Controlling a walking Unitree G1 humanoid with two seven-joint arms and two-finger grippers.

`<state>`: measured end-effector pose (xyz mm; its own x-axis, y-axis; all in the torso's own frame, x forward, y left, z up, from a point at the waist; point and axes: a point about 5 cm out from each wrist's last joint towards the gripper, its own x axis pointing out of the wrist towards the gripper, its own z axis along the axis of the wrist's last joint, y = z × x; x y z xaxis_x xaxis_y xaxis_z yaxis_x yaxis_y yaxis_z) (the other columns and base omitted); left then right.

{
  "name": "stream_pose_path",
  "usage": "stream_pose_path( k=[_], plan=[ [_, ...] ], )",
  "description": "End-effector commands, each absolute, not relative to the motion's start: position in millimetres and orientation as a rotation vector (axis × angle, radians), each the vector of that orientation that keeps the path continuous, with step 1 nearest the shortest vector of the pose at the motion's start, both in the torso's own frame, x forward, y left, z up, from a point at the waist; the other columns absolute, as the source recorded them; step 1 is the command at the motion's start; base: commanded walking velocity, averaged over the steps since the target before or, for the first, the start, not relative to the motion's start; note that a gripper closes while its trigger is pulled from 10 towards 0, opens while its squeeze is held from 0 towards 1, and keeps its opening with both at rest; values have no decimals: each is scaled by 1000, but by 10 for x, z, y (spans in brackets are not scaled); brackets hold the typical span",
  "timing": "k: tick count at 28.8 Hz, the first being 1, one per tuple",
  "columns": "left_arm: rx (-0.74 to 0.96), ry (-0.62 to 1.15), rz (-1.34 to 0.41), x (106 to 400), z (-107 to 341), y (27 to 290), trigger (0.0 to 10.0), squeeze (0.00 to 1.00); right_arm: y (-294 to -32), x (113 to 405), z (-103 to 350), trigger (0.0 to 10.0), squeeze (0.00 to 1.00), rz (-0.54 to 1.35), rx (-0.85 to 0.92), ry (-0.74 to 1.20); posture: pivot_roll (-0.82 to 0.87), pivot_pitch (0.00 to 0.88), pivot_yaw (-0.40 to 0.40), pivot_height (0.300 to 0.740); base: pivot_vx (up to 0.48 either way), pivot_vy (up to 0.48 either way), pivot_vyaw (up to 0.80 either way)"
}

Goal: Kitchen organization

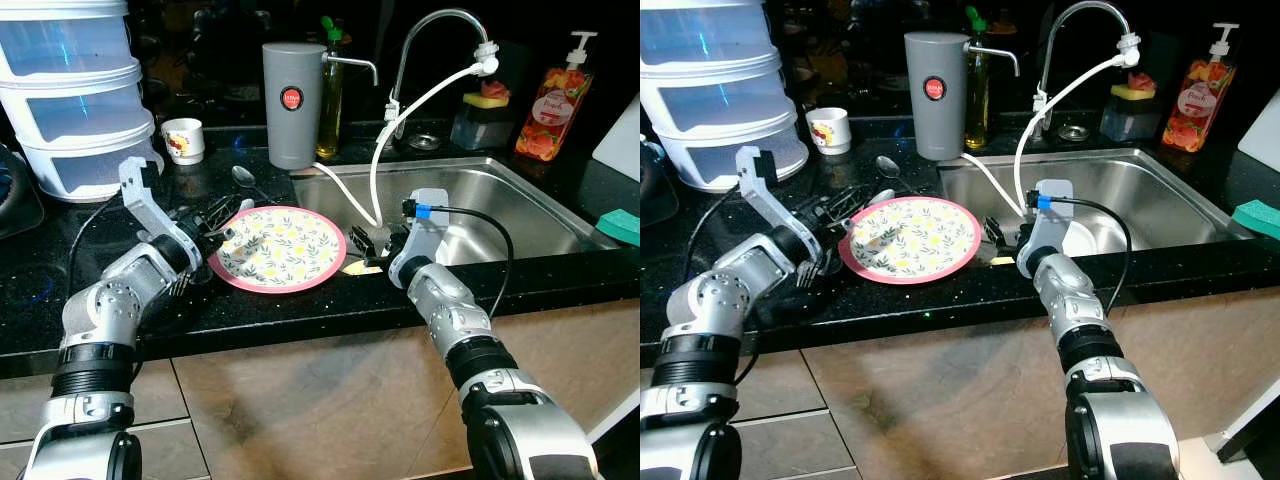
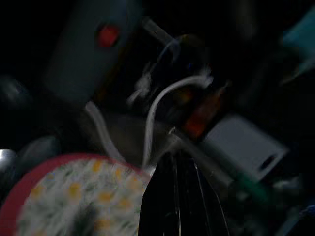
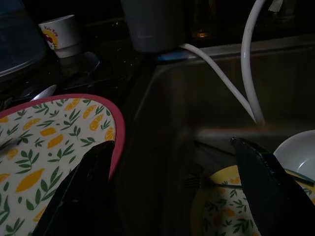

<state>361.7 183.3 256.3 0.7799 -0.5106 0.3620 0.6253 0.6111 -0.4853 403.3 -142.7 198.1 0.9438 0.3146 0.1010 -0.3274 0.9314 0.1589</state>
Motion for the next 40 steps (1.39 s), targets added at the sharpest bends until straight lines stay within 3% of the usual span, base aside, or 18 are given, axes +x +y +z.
stream_pose_path(
  k=[1, 6, 7, 9, 10, 11, 12, 13, 14, 15, 18, 19, 20, 21, 26, 31, 40],
  plan=[
    [-665, -311, -768, 3519, 2727, 1802, 0, 0, -1438, 4050, 1998, 10000, 0, 326, 176, -64, 86, 66, -27, 740, 0, 0, 0],
    [-651, -322, -875, 3427, 2752, 1728, 0, 0, -1433, 4050, 1999, 10000, 0, 327, 178, -65, 86, 65, -26, 740, 0, 0, 0],
    [-539, -292, -831, 3425, 2706, 1700, 0, 0, -1424, 4050, 2004, 10000, 0, 330, 180, -68, 85, 64, -24, 740, 0, 0, 0],
    [-492, -277, -800, 3437, 2682, 1698, 0, 0, -1421, 4051, 2005, 10000, 0, 331, 181, -69, 85, 64, -24, 740, 0, 0, 0],
    [-330, -186, -656, 3532, 2569, 1729, 0, 0, -1418, 4050, 2006, 10000, 0, 332, 181, -70, 87, 63, -25, 740, 0, 0, 0],
    [-330, -186, -656, 3532, 2569, 1729, 0, 0, -1418, 4050, 2006, 10000, 0, 332, 181, -70, 87, 63, -25, 740, 0, 0, 0],
    [-123, -129, -500, 3616, 2471, 1806, 0, 0, -1414, 4048, 2001, 10000, 0, 334, 182, -71, 87, 63, -25, 740, 0, 0, 0],
    [-123, -129, -500, 3616, 2471, 1806, 0, 0, -1414, 4048, 2001, 10000, 0, 334, 182, -71, 87, 63, -25, 740, 0, 0, 0],
    [19, -112, -369, 3670, 2429, 1896, 0, 0, -1406, 4045, 1995, 10000, 0, 336, 182, -70, 89, 63, -26, 740, 0, 0, 0],
    [19, -112, -369, 3670, 2429, 1896, 0, 0, -1406, 4045, 1995, 10000, 0, 336, 182, -70, 89, 63, -26, 740, 0, 0, 0],
    [80, -191, -123, 3720, 2537, 2124, 0, 0, -1374, 4038, 1983, 10000, 0, 346, 187, -71, 91, 64, -26, 740, 0, 0, 0],
    [54, -230, -54, 3716, 2595, 2207, 6745, 0, -1353, 4034, 1980, 10000, 0, 355, 187, -72, 91, 64, -26, 740, 0, 0, 0],
    [47, -240, -16, 3709, 2621, 2260, 10000, 839, -1336, 4032, 1980, 10000, 0, 363, 186, -73, 91, 62, -25, 740, 0, 0, 0],
    [48, -239, -4, 3703, 2627, 2282, 10000, 1000, -1326, 4030, 1980, 10000, 0, 368, 185, -74, 91, 62, -25, 740, 0, 0, 0],
    [58, -172, -20, 3694, 2558, 2303, 10000, 1000, -1284, 4022, 1996, 10000, 0, 407, 157, -78, 88, 62, -22, 740, 0, 0, 0],
    [90, 1, 34, 3737, 2350, 2413, 10000, 1000, -988, 3903, 2019, 10000, 0, 679, -52, -100, 88, 62, -22, 740, 0, 0, 0],
    [145, 125, 82, 3772, 2222, 2494, 10000, 1000, -778, 3757, 2105, 10000, 0, 891, -68, -159, 89, 65, -21, 740, 0, 0, 0]
  ],
)
